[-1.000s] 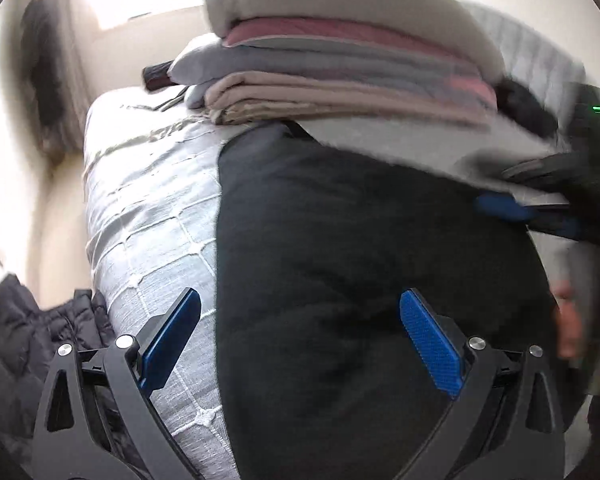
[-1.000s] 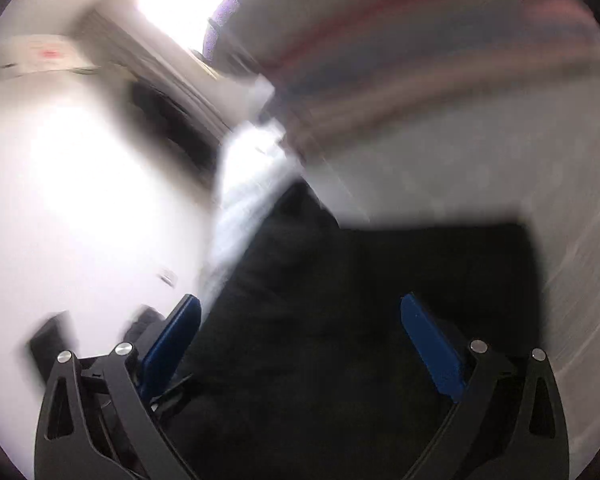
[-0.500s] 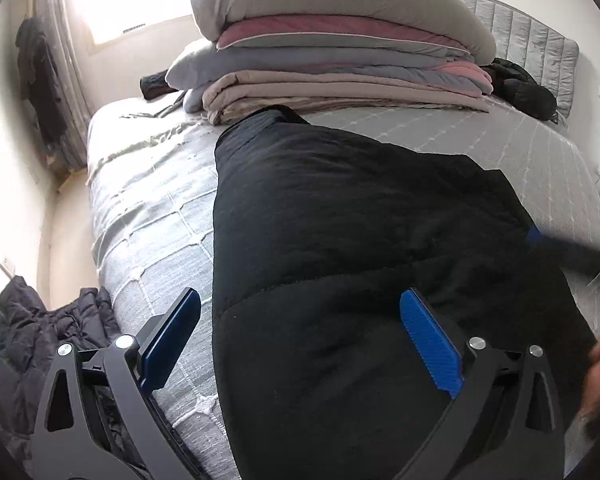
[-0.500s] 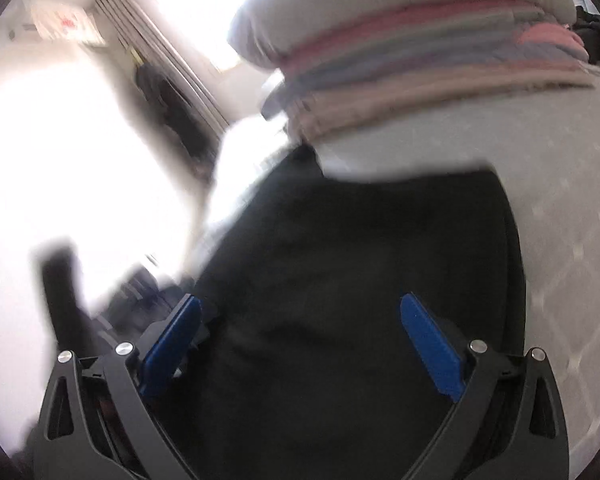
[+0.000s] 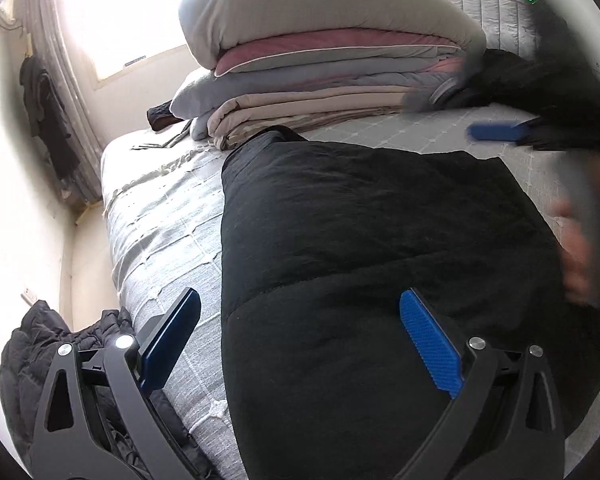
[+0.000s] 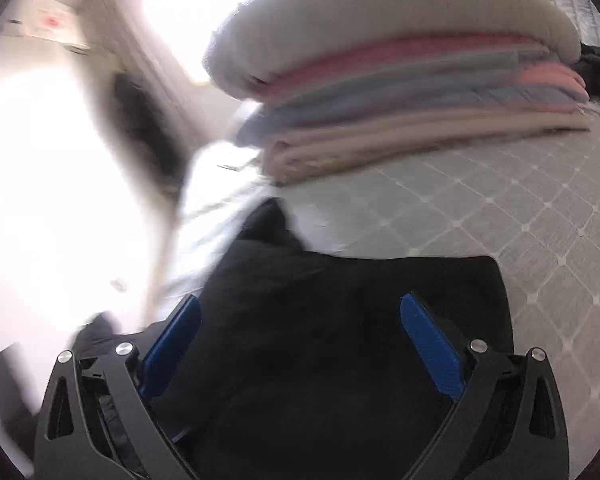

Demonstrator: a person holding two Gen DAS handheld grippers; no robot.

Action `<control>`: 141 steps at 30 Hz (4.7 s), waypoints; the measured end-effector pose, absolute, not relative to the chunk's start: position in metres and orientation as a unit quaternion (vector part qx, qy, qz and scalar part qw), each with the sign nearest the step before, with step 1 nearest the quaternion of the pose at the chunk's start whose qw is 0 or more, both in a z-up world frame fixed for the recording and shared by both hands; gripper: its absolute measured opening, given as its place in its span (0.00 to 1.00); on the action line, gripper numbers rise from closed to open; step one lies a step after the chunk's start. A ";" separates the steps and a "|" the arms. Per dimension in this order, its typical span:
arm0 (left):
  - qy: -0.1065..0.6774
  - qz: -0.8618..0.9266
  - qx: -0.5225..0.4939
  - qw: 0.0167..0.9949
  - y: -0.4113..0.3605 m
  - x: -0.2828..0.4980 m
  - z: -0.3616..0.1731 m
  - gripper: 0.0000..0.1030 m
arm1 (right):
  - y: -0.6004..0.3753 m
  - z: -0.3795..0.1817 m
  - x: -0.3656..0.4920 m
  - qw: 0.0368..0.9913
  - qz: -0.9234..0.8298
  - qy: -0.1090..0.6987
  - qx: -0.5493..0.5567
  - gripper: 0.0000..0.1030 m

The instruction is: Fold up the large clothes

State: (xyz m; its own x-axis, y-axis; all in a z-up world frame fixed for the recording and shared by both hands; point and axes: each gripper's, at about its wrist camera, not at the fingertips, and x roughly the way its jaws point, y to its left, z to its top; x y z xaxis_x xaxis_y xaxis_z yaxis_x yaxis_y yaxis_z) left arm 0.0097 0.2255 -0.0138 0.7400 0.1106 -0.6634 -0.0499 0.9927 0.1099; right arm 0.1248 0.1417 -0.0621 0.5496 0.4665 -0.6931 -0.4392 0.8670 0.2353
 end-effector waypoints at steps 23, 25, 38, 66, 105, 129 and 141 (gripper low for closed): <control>0.423 -0.069 -0.161 0.889 0.272 -0.081 -0.018 0.94 | 0.055 -0.057 -0.050 0.867 0.237 0.437 -0.040 0.94; 0.442 -0.122 -0.231 0.858 0.281 -0.092 -0.028 0.94 | 0.050 -0.062 -0.053 0.859 0.224 0.455 -0.062 0.94; 0.463 -0.137 -0.316 0.817 0.291 -0.108 -0.053 0.94 | 0.048 -0.128 0.000 0.725 0.306 0.594 0.166 0.95; 0.400 0.004 -0.108 0.910 0.198 -0.135 0.015 0.94 | 0.100 -0.059 -0.134 0.924 0.116 0.332 -0.150 0.95; 0.444 0.028 -0.059 0.893 0.198 -0.146 -0.006 0.94 | 0.099 -0.056 -0.126 0.909 0.109 0.378 -0.137 0.95; 0.463 0.019 -0.066 0.884 0.202 -0.143 -0.017 0.94 | 0.101 -0.065 -0.123 0.900 0.106 0.395 -0.150 0.95; 0.469 0.018 -0.062 0.881 0.200 -0.141 -0.021 0.94 | 0.100 -0.066 -0.123 0.898 0.106 0.399 -0.152 0.95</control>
